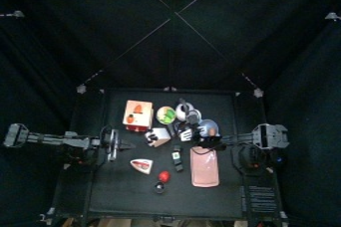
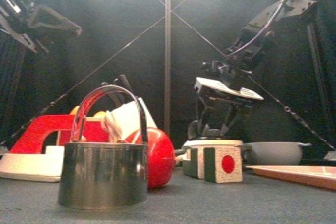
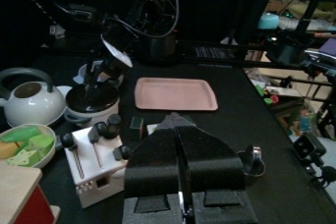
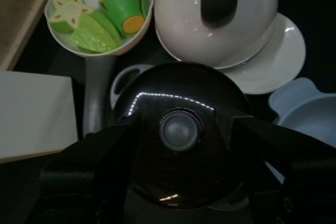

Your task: Grab pot lid

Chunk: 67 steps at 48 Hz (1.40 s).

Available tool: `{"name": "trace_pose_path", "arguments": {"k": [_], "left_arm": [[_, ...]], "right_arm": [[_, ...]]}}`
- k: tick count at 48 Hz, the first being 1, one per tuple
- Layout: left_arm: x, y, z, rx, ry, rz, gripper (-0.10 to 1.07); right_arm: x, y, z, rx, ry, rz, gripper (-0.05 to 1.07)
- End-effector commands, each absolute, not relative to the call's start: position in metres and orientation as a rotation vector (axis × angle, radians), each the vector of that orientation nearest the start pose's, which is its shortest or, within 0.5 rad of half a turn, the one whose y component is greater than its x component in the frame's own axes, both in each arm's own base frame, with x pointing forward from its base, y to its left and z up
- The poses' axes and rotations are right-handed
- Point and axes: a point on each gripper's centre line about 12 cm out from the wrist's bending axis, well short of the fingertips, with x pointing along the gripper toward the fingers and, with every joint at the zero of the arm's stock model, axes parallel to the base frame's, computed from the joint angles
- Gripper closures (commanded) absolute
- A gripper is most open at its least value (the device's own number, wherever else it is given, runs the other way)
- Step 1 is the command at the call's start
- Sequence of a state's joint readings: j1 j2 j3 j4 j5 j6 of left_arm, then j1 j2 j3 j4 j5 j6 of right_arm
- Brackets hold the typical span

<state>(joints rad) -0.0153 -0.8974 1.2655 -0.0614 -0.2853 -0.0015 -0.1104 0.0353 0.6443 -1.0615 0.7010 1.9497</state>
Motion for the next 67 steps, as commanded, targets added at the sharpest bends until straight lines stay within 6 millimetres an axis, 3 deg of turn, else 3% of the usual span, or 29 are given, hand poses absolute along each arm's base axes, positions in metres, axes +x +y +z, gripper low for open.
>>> {"name": "trace_pose_path", "arguments": {"k": [1, 26, 67], "left_arm": [[0.202, -0.001, 0.247, -0.059, 0.071, 0.004, 0.97], [0.202, -0.001, 0.247, -0.061, 0.073, 0.005, 0.97], [0.202, -0.001, 0.247, -0.061, 0.072, 0.006, 0.97]], "right_arm": [[0.341, -0.106, 0.157, 0.636, 0.606, -1.087, 0.10], [0.343, -0.105, 0.160, 0.636, 0.601, -1.081, 0.30], [0.349, -0.108, 0.178, 0.621, 0.551, -1.089, 0.31]]}}
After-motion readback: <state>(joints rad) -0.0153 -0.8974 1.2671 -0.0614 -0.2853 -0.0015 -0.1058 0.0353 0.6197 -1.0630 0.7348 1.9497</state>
